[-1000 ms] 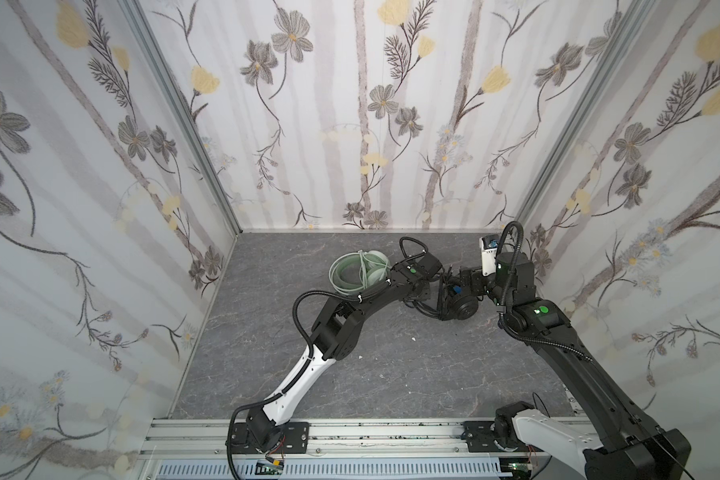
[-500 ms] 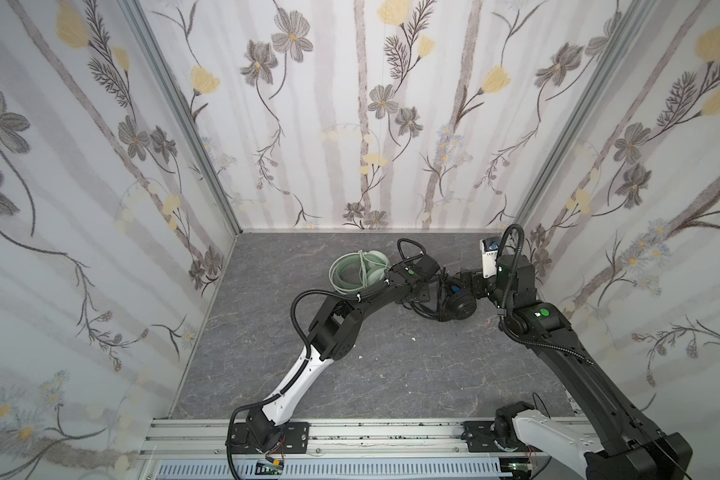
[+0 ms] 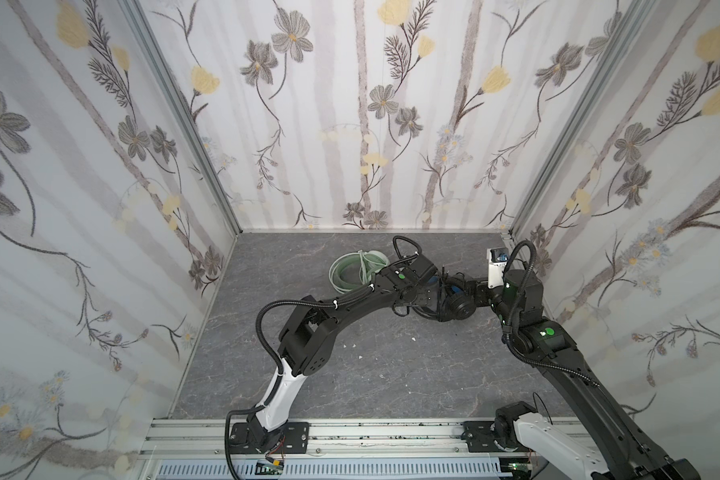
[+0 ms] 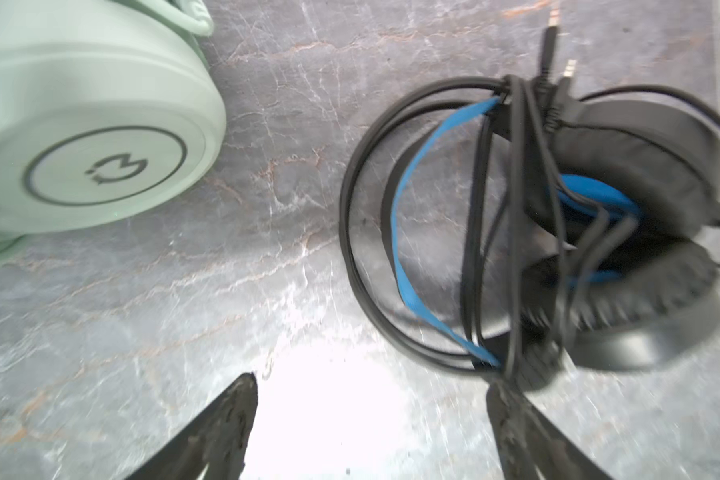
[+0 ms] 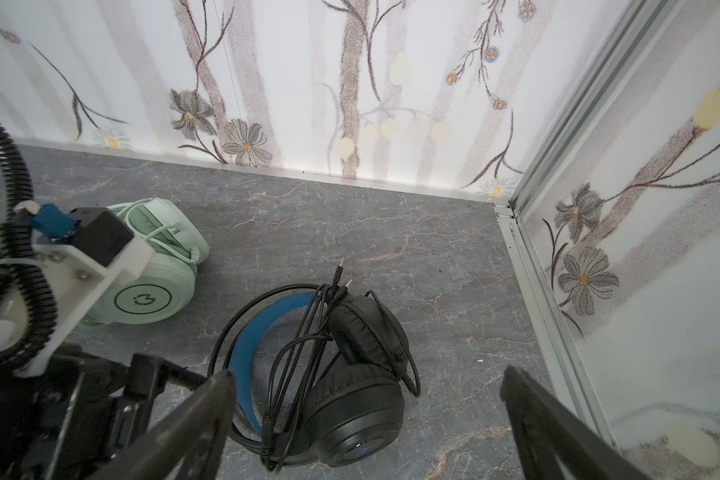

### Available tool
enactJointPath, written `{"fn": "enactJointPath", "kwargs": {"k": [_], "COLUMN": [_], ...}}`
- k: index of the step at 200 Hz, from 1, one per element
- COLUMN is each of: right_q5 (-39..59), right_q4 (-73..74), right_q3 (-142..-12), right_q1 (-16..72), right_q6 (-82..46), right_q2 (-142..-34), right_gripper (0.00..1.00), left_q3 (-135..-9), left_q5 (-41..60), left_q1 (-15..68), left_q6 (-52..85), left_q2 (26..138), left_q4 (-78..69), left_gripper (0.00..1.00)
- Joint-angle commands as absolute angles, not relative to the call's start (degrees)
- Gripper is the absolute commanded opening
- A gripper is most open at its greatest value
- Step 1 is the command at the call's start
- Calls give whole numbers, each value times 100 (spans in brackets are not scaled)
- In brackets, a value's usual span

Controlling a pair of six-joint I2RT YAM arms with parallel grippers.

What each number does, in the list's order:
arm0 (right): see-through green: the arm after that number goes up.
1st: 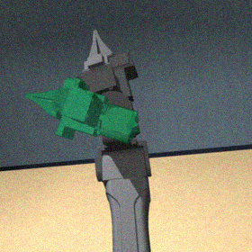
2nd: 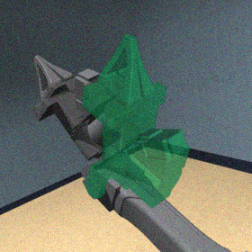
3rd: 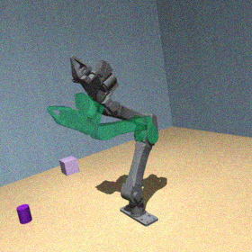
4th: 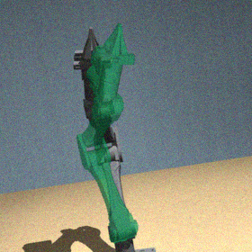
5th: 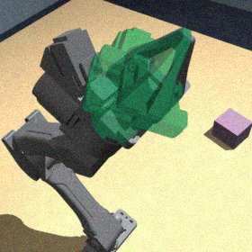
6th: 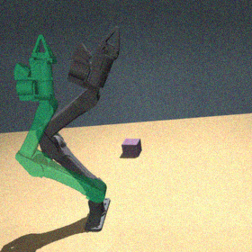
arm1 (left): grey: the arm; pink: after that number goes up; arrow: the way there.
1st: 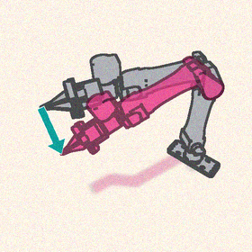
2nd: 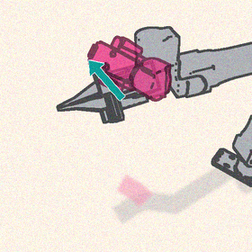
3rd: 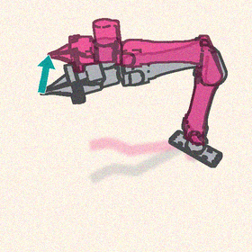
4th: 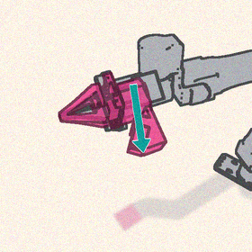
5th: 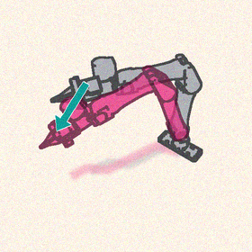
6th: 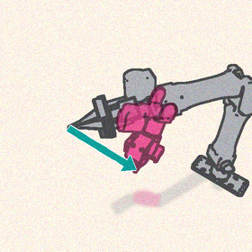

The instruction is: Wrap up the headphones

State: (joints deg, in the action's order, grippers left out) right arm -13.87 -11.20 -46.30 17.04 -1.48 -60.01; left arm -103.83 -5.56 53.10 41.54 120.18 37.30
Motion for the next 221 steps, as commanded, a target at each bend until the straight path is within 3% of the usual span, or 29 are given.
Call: {"fn": "enactJointPath", "kwargs": {"k": [1, 32, 57, 101, 137, 160, 181, 195, 221], "right_q5": [-1531, -2099, -2270, -2699, -2044, -1805, -1486, -1378, -668], "right_q4": [-353, 163, 673, 1630, 2841, 3810, 4805, 5210, 5562], "right_q3": [-4183, -3354, -2738, -1877, -1326, -1073, -1031, -1270, -1771], "right_q1": [1644, 1437, 1114, 826, 584, 426, 51, -108, -99], "right_q6": [-650, -989, -1159, -1280, -863, -660, -674, -888, -733], "right_q2": [-5746, -5304, -5185, -5578, -5941, -6155, -6625, -7186, -7977], "right_gripper": [100, 100, 100, 100, 100, 100, 100, 100, 100], "left_q3": [-9889, -8687, -7221, -5994, -4531, -3481, -2186, -1642, -1708], "left_q5": [-703, -990, -1509, -1861, -2934, -3291, -2991, -3081, -3070], "left_q1": [5589, 6053, 5975, 4463, 3166, 2666, 2361, 2097, 1519], "left_q6": [3775, 2961, 2959, 2932, 2652, 1894, 778, 421, 71], "left_q2": [11456, 10280, 8974, 7407, 5859, 5040, 4568, 4697, 5475], "left_q4": [3388, 2848, 2515, 3295, 2605, 1489, -858, -2120, -2526], "left_gripper": [90, 93, 100, 100, 100, 100, 100, 100, 100]}}
